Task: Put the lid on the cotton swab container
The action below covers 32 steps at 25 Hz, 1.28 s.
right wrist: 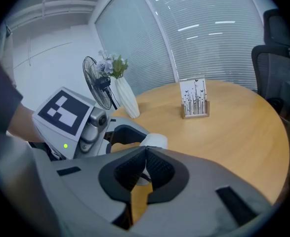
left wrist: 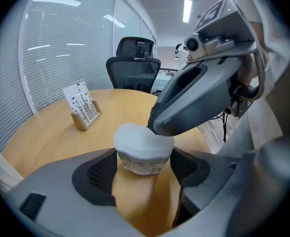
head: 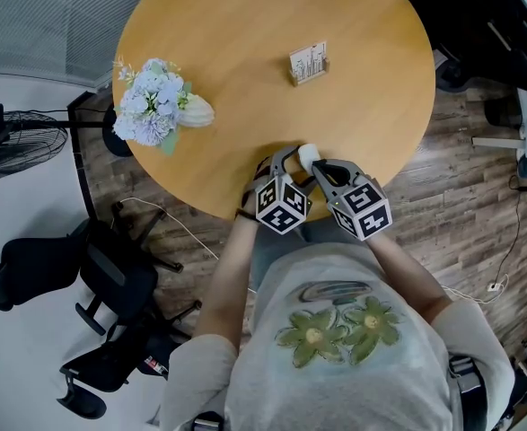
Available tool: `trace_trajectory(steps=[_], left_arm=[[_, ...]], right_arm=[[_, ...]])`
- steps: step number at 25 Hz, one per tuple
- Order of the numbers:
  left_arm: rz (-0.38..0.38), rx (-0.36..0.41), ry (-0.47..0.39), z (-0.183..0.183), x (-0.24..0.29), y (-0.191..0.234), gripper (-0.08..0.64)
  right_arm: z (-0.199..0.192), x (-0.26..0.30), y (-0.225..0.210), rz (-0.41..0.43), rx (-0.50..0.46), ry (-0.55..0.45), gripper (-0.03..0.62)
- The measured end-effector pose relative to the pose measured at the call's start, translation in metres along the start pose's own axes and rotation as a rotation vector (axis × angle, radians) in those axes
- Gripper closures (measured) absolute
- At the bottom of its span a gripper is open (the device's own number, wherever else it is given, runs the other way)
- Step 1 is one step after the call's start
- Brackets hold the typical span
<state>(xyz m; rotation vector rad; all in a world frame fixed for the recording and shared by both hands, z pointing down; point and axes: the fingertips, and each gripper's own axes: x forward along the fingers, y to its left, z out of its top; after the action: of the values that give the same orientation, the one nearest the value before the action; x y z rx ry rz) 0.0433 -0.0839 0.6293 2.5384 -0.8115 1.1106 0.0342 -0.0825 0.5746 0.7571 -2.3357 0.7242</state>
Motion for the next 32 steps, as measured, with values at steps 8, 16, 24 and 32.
trace_trajectory(steps=[8,16,24,32], left_arm=[[0.001,0.000,0.002,-0.002,0.001,0.000,0.213],[0.005,-0.005,0.011,-0.003,0.001,0.001,0.212],[0.000,-0.014,0.034,-0.004,0.003,-0.001,0.212],[0.040,0.002,0.070,-0.008,0.002,0.001,0.210]], right_arm=[[-0.001,0.005,0.002,-0.008,-0.049,0.060,0.592],[-0.007,0.014,0.002,-0.020,-0.193,0.354,0.592],[-0.007,0.015,0.005,0.000,-0.171,0.444,0.592],[-0.006,0.013,0.002,0.019,-0.128,0.334,0.594]])
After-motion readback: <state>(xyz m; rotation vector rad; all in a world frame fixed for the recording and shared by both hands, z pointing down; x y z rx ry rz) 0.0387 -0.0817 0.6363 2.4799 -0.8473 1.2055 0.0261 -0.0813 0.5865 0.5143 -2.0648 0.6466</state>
